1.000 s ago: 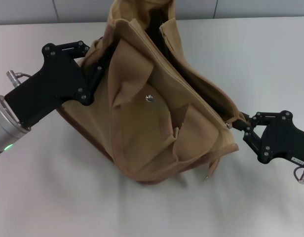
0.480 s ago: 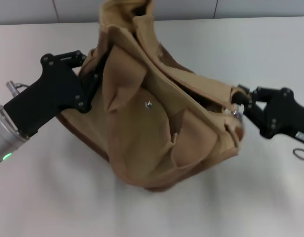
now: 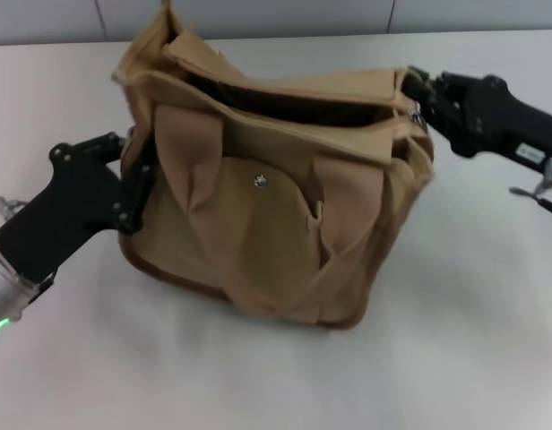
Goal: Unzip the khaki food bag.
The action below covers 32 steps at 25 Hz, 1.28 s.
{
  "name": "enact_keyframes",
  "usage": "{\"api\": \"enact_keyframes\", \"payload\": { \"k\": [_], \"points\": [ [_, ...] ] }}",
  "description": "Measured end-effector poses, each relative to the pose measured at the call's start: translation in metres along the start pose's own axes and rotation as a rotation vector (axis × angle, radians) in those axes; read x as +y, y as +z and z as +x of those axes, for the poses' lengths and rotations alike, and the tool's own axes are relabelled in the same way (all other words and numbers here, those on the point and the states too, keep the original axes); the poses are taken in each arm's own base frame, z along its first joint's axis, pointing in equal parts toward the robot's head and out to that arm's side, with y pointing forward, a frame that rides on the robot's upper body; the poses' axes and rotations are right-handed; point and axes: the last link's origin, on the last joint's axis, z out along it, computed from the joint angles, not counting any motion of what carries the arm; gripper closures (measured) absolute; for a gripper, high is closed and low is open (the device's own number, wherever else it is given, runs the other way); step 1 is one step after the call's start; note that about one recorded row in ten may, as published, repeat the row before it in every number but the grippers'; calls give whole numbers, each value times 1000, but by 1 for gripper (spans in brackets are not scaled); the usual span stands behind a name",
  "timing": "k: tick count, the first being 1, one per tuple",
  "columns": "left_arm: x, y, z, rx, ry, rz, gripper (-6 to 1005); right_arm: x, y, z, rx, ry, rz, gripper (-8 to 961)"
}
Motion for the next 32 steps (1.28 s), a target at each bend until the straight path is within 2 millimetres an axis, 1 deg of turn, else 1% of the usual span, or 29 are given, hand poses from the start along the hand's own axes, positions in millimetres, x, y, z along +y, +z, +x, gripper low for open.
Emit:
{"api": "enact_keyframes", "payload": {
  "k": [1,2,3,6,7,9,12,15,16,19,21,22,23,26,27,28,29,30,31,32],
  "points": [
    [1,-4,-1,-5,-7,9,862,-3,5,-2,8,12,9,813],
    [4,-9,-4,-13,-19,20,859,-11,14,-5,27,36,30,809],
    [4,-9,-4,-13,-19,20,855,-11,14,-5,27,36,30,805],
    [9,-15,-6,-21,-37,23,845,-15,28,-5,60,48,42,794],
    [10,-16,-7,-22,-44,23,842,-16,37,-4,88,55,39,790],
    [12,-18,-7,-22,-73,23,835,-18,40,-4,101,62,46,782],
    [13,-20,-8,-30,-141,11,824,-28,45,-2,127,103,108,770],
    [13,-21,-8,-33,-148,13,814,-29,44,-1,126,119,125,758],
    [12,-22,-8,-30,-150,23,775,-30,44,-1,125,126,130,754],
    [8,-26,-6,-12,-152,61,658,-30,38,1,115,142,146,742],
    [2,-31,-2,13,-151,98,592,-31,31,1,80,153,161,734],
    [-3,-36,3,42,-160,126,565,-31,25,0,55,159,173,730],
    [-3,-36,3,42,-160,126,539,-30,18,-1,27,162,182,682],
    [-12,-46,13,92,-166,171,458,-28,-2,-2,-40,157,202,538],
    [-18,-57,22,142,-149,217,431,-27,-16,-2,-72,151,225,490],
    [-18,-57,22,142,-149,217,405,-27,-16,-2,-72,151,225,468],
    [-19,-61,24,161,-143,235,378,-26,-22,0,-87,146,236,446],
    [-21,-68,32,211,-129,261,351,-20,-33,2,-108,125,237,425],
    [-21,-68,32,211,-129,261,318,-20,-33,2,-108,125,237,403],
    [-22,-71,35,227,-123,263,285,-14,-42,4,-129,109,229,381]
  ]
}}
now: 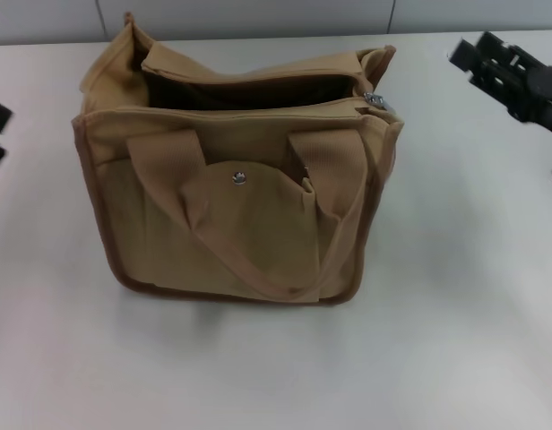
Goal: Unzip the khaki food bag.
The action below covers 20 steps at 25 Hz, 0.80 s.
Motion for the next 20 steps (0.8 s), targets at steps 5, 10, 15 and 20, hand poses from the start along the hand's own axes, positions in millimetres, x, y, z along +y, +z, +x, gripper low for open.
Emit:
{"api": "enact_keyframes", "payload": {
  "k": [5,10,15,20],
  "points": [
    [-10,-8,17,15,-34,-27,187,13,-29,-5,-48,-29,-72,272],
    [-17,-7,31,-163,-86,-266,187,33,-51,-4,52,-121,-255,220],
    [-15,-3,26,-446,-110,-546,187,59,-59,23,241,-181,-490,199],
    [-6,0,15,-601,-134,-717,187,82,-46,48,362,-152,-657,199]
  ]
}}
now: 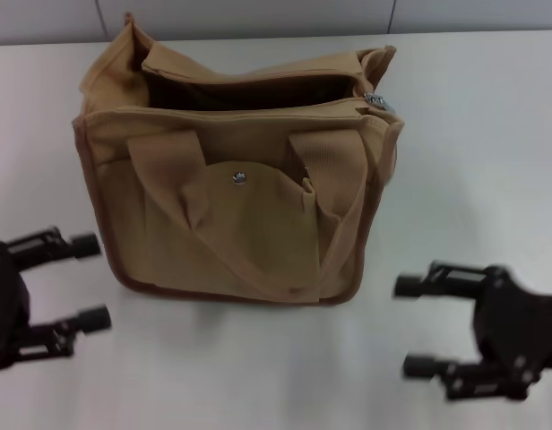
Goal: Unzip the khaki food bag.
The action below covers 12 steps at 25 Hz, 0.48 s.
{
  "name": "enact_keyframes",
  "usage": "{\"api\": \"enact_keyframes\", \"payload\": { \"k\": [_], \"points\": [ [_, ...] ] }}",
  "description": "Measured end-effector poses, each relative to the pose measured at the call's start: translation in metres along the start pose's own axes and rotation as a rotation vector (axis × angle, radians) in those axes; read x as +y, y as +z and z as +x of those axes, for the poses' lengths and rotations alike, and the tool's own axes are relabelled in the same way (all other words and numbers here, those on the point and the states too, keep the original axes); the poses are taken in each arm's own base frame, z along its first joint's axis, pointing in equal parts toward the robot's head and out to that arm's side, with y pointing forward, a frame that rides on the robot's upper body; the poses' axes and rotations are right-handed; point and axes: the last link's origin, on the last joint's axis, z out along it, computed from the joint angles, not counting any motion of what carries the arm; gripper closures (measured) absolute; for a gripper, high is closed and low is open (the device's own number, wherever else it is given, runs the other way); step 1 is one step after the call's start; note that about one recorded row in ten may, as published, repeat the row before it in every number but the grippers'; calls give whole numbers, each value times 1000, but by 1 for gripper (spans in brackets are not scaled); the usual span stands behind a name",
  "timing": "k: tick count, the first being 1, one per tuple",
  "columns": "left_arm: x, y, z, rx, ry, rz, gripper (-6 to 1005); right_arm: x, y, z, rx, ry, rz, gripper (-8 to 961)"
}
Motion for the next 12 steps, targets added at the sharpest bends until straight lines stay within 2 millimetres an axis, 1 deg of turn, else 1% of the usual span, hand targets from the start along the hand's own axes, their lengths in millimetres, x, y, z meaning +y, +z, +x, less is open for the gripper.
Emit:
{"api": "enact_keyframes", "payload": {
  "k": [1,3,4,5,12],
  "points": [
    [0,0,0,0,0,0,187,0,0,0,0,0,0,199],
    [0,12,-1,-38,-11,-69,187,-2,10,1,8,-12,-18,199],
    [0,12,-1,-38,-11,-69,187,-2,10,1,8,-12,-18,199],
    [0,18,-1,-53,-13,-97,187,-3,12,1,6,-18,-22,199],
    [0,21,-2,-55,-14,-108,187,-5,14,0,3,-23,-24,199]
  ]
}}
